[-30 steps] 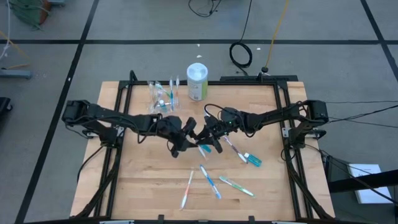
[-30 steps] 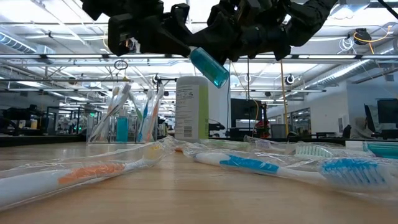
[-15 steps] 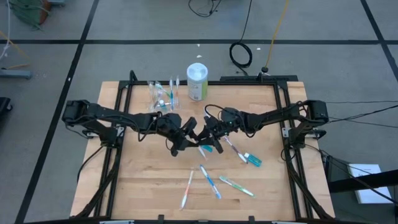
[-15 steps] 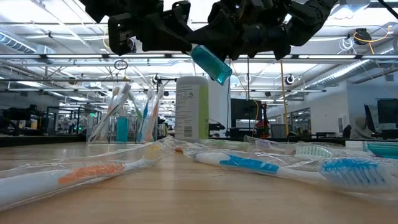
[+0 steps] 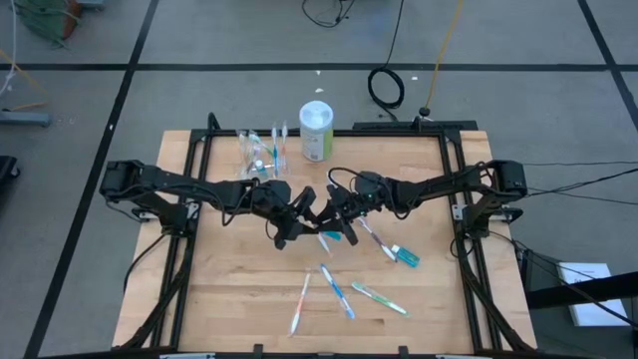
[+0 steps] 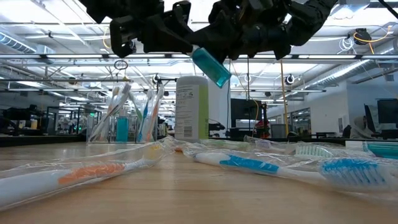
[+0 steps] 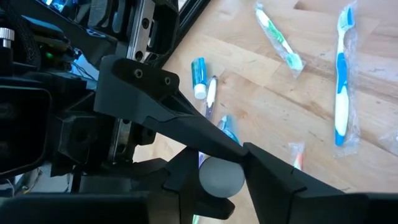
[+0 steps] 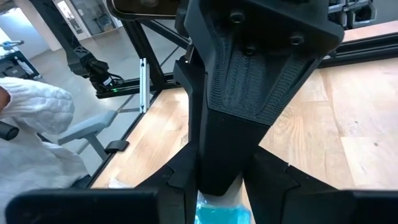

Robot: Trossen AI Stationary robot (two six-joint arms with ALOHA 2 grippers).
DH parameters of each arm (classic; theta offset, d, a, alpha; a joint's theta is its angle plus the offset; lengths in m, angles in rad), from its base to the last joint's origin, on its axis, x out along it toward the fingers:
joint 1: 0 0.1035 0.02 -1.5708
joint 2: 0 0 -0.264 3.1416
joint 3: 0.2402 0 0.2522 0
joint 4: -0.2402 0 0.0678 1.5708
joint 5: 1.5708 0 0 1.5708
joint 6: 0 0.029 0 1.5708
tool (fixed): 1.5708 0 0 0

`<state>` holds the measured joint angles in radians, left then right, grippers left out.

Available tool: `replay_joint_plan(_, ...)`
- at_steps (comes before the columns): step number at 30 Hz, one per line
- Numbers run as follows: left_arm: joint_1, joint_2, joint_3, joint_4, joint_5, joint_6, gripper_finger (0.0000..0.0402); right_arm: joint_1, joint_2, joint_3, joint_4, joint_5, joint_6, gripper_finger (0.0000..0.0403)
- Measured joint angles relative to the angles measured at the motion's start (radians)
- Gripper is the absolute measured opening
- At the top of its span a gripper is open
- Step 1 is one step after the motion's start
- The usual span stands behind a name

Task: Pick & Place toothbrushing station
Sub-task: Put the left mouthwash into the transparent organizer

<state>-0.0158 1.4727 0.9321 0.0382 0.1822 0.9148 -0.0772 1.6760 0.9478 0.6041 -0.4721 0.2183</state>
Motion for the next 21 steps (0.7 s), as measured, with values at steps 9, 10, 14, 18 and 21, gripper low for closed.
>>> replay_joint_plan(9,0.0,-0.001,0.0,-0.014,-0.001,0.018,0.0079,0.0,0.0,0.0,-0.004,0.001,0.001,0.0097)
replay_joint_plan(10,0.0,-0.001,0.0,-0.014,-0.005,0.018,0.0079,0.0,0.0,0.0,-0.004,0.001,0.001,0.0097)
replay_joint_plan(14,0.0,-0.001,0.0,-0.01,-0.019,0.025,0.0091,0.0,0.0,0.0,-0.003,0.001,0.003,0.0113)
replay_joint_plan(18,0.0,-0.001,0.001,-0.005,-0.026,0.022,0.01,0.0,0.0,0.002,0.005,0.006,0.005,0.0139)
replay_joint_plan(21,0.0,0.0,0.001,-0.007,-0.03,0.002,0.0091,-0.002,0.0,0.002,0.004,0.007,0.005,0.0152)
